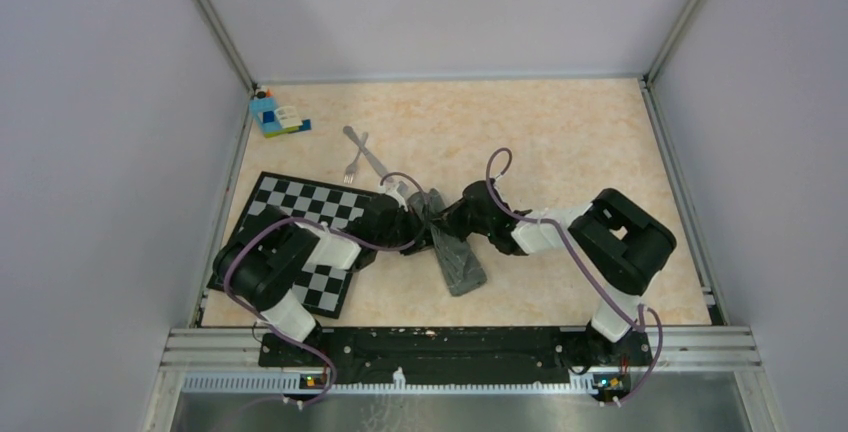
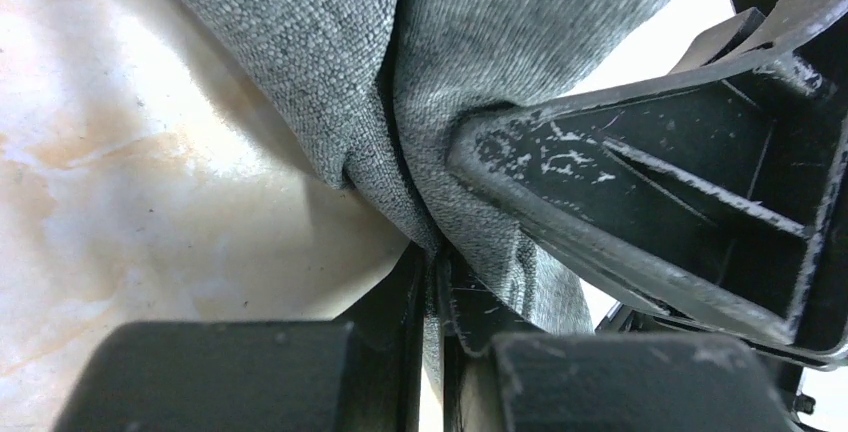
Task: Fold the napkin into a case and place the utensils inside
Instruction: Fold the 2/3-rectangle-folded napkin at the center of the board.
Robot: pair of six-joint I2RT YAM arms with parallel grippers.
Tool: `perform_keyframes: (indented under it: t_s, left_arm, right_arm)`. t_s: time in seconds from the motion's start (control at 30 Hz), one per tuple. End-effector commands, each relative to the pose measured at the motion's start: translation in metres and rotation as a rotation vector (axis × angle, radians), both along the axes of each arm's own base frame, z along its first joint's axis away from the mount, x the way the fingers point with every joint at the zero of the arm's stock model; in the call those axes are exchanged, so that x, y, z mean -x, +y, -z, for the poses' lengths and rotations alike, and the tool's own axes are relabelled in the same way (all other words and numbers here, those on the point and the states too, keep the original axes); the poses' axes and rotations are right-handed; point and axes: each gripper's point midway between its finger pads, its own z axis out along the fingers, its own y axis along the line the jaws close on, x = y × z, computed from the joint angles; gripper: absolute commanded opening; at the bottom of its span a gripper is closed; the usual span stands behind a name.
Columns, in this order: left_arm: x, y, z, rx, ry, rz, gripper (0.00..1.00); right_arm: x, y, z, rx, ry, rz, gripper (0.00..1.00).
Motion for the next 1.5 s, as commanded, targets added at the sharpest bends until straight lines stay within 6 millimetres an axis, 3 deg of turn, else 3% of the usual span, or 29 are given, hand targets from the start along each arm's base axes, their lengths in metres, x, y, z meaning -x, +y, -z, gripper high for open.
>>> perform_keyframes:
  t_s: [0.0,0.13,0.3,0.4,0.5,0.6,0.7,0.9,1.03,1.13,1.23,1.33,1.37,1.47]
  left_arm:
    - [0.016,0.004,0.015,-0.018,0.057,0.027,0.10]
    - [0.016,0.014,0.015,-0.072,0.040,0.006,0.14]
    - [0.021,0.028,0.008,-0.134,0.002,0.017,0.23]
    - [0.024,0.033,-0.001,-0.143,-0.034,0.027,0.36]
    - [0.024,0.029,-0.014,-0.123,-0.095,0.069,0.62]
    - [0.017,0.022,-0.020,-0.130,-0.124,0.104,0.69]
    - [0.008,0.020,-0.010,-0.173,-0.110,0.099,0.73]
    - [0.000,0.019,0.015,-0.299,-0.041,0.071,0.67]
    - [0.005,0.033,0.034,-0.371,0.043,0.010,0.39]
    - [0.007,0.044,0.038,-0.407,0.044,-0.012,0.26]
    - [0.008,0.045,0.035,-0.406,0.030,-0.007,0.20]
    - [0.009,0.043,0.031,-0.386,0.010,0.003,0.19]
    - [0.009,0.042,0.030,-0.377,0.003,0.006,0.19]
    - [0.010,0.040,0.026,-0.354,-0.005,0.013,0.19]
  right_arm:
    - [-0.016,0.010,-0.025,-0.199,-0.008,0.097,0.00]
    - [-0.018,-0.006,-0.007,-0.179,-0.007,0.164,0.00]
    - [-0.011,-0.012,0.018,-0.128,-0.002,0.095,0.00]
    - [-0.006,-0.019,0.027,-0.110,0.003,0.095,0.00]
    - [-0.008,-0.021,0.025,-0.122,-0.008,0.096,0.00]
    - [-0.012,-0.017,0.018,-0.139,-0.019,0.087,0.00]
    - [-0.013,-0.011,0.009,-0.162,-0.027,0.070,0.00]
    - [-0.018,-0.007,-0.004,-0.171,-0.035,0.075,0.00]
    - [-0.017,-0.002,-0.010,-0.186,-0.042,0.057,0.00]
    - [-0.016,-0.001,-0.018,-0.145,-0.111,-0.018,0.00]
    - [-0.010,0.001,-0.021,0.030,-0.234,-0.242,0.36]
    - [-0.003,-0.007,-0.022,0.219,-0.394,-0.451,0.61]
    - [-0.002,-0.011,-0.029,0.235,-0.453,-0.490,0.66]
    - [-0.002,-0.023,-0.035,0.295,-0.585,-0.590,0.66]
